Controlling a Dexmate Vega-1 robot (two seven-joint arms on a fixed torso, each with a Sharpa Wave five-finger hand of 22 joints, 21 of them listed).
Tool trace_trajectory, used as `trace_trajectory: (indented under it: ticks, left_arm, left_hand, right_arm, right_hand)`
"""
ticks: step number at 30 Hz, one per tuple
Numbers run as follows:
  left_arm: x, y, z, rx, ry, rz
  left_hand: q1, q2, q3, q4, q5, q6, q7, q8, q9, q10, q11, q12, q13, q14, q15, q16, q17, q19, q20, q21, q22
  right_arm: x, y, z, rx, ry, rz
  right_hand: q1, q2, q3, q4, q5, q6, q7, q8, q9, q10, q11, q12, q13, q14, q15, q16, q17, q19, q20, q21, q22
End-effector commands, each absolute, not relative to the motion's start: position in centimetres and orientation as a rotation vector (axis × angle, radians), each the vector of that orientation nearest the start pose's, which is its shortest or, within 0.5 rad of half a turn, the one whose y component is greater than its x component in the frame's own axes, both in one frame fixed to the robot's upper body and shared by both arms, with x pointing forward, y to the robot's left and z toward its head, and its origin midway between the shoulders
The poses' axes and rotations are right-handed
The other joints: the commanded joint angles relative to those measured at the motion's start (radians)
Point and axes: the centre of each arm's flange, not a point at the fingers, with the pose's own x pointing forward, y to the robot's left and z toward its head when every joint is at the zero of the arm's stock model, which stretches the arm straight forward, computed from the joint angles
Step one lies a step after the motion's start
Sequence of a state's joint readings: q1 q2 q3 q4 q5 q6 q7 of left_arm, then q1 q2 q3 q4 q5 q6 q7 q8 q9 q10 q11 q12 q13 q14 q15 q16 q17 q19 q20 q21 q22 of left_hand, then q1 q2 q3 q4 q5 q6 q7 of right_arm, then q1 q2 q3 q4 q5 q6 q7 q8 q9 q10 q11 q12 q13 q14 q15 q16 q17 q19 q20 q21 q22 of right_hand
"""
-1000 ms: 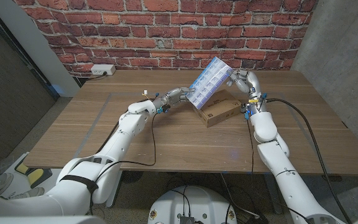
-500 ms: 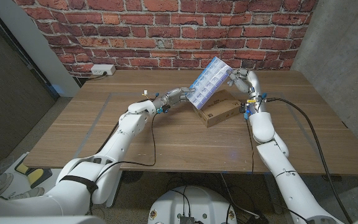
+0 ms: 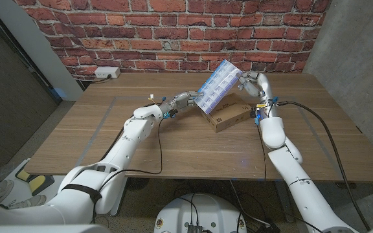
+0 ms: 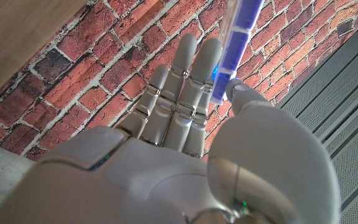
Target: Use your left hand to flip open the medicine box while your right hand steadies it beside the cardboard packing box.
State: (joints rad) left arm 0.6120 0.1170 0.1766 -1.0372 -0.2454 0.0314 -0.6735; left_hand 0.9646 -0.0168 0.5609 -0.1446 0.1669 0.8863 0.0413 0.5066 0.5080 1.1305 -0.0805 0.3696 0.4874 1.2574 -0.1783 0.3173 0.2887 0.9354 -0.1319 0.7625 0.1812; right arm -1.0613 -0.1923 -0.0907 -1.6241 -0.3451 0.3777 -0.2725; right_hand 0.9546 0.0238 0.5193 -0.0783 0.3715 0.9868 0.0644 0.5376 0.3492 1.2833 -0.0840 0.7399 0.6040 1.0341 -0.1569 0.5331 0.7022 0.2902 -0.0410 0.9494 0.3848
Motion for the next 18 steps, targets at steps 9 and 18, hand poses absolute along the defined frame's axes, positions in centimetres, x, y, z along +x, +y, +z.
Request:
trace_trajectory:
  ticks: [9,18]
  left_arm:
    - [68.8,14.7,-0.6,0.088,-0.376,-0.782]
    - [68.6,14.7,-0.7,0.089,-0.374,-0.786]
  left_hand:
    - [0.091,0.086,0.048,0.017,0.009,0.043,0.037,-0.003,0.005,0.067,-0.061,-0.003,0.005,0.046,-0.037,0.006,0.040,-0.006,-0.035,0.012,0.003]
    - [0.090,0.085,0.050,0.016,0.009,0.044,0.037,-0.006,0.006,0.069,-0.060,-0.004,0.007,0.045,-0.037,0.005,0.041,-0.007,-0.035,0.016,0.003]
  right_arm:
    - [56.3,-23.8,0.3,-0.367,-0.971,-0.074]
    - [57.3,-24.1,-0.3,-0.268,-0.959,0.066]
  right_hand:
    - [-0.098,-0.003,0.070,-0.024,0.048,0.094,-0.090,-0.049,-0.026,-0.087,-0.003,-0.057,-0.006,-0.042,-0.048,-0.006,0.031,-0.044,-0.007,0.039,-0.021]
    - [-0.487,-0.056,-0.067,0.130,-0.026,-0.177,-0.056,-0.154,-0.012,-0.338,0.084,-0.203,-0.027,-0.169,0.070,-0.075,-0.032,-0.122,0.090,0.052,-0.088]
